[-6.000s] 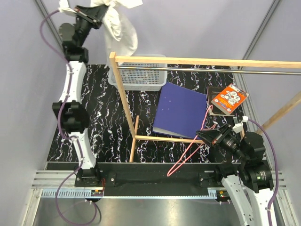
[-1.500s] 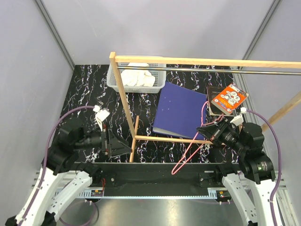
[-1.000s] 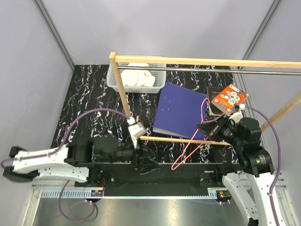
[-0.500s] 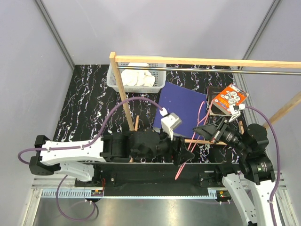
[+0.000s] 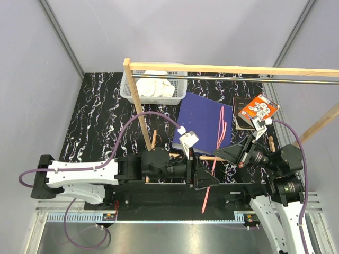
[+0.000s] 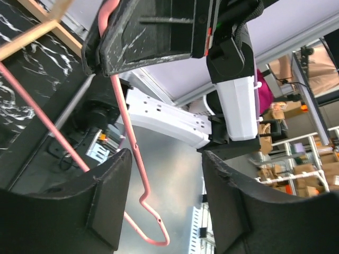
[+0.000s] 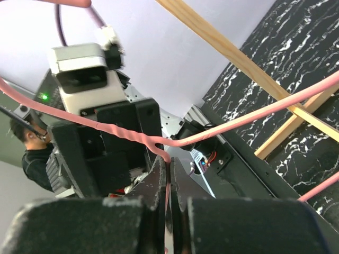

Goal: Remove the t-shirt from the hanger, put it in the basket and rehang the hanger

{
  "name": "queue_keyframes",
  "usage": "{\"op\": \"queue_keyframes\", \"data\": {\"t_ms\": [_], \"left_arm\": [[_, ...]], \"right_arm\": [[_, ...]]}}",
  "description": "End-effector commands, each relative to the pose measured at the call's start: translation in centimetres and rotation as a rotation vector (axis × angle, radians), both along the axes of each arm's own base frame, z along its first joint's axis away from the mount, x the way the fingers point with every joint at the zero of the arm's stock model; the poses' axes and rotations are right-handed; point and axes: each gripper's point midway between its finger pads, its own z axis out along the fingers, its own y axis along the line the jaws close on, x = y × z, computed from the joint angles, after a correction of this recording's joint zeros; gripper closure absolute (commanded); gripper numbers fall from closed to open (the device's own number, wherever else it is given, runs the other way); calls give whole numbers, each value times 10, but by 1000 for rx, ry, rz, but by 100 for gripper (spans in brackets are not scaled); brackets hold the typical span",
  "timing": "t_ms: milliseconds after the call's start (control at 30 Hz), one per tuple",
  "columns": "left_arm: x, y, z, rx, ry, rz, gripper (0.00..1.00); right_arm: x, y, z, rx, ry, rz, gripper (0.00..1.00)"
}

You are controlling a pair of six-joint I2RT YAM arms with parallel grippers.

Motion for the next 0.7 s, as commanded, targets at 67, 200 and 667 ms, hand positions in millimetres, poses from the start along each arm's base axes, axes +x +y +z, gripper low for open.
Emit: {"op": "queue_keyframes", "data": {"t_ms": [67, 200, 667], "left_arm": [[-1, -13, 27, -167, 64, -25, 55], [5, -11, 27, -177, 61, -7, 64], [52, 18, -1, 57, 56, 322, 100]], "right_arm": [[-13, 2, 16, 33, -63, 59, 100], [-15, 3, 14, 36, -55, 70, 100], [25, -14, -17, -58, 81, -200, 12]]}}
